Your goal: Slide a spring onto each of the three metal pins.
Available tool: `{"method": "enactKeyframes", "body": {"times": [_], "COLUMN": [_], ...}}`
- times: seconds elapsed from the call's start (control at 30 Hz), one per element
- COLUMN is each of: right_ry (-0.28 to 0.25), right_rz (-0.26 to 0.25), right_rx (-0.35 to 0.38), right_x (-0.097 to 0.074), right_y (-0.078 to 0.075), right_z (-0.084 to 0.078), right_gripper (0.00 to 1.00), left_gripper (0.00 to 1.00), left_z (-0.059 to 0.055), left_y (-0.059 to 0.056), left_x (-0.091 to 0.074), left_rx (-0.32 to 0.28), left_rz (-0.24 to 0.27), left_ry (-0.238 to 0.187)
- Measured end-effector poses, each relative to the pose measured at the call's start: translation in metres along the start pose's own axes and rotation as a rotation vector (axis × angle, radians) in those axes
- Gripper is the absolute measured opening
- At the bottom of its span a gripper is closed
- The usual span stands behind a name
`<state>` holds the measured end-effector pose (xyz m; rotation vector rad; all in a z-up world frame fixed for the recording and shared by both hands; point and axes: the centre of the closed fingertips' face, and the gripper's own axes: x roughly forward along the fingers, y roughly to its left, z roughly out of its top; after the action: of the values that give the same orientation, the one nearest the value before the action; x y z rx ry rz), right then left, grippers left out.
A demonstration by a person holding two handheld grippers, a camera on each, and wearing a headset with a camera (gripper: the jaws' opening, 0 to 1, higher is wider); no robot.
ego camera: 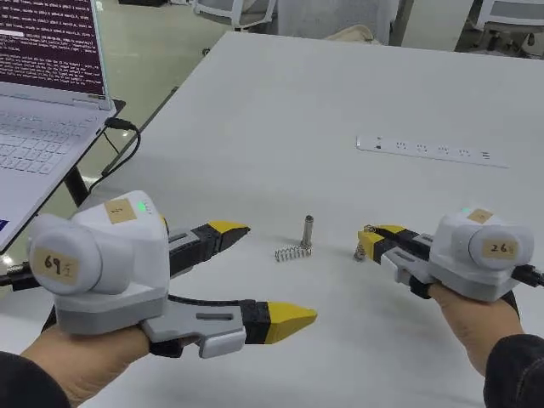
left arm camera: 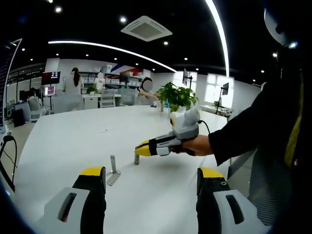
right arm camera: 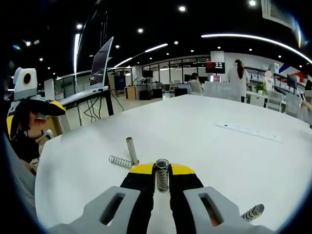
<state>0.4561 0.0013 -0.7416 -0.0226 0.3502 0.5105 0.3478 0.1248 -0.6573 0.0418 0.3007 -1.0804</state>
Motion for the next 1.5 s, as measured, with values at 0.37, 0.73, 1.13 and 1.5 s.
{"method": "enactKeyframes", "body": {"times": [0.37,0.73,1.13,1.5], "right_ry": [0.017,0.058,0.072,0.096], "right_rz": [0.001,-0.001,-0.005,-0.008], "right_rx": [0.008,0.003,-0.002,0.007], "right_x": [0.0,-0.001,-0.006,-0.021], "right_y": [0.003,0.004,0.005,0.011], "right_z": [-0.007,-0.014,-0.017,-0.026], "right_gripper": [0.08,0.09,0.12,0.13], "left_gripper": [0.73,0.73,0.73,0.73], "left_z": [-0.001,-0.002,-0.003,0.001], "left_y": [0.0,0.0,0.0,0.0], "left_x": [0.001,0.001,0.002,-0.001], "left_rx": [-0.002,-0.001,-0.003,-0.002], "left_rz": [0.0,-0.001,-0.002,0.002], "left_ry": [0.003,0.003,-0.001,-0.017]}}
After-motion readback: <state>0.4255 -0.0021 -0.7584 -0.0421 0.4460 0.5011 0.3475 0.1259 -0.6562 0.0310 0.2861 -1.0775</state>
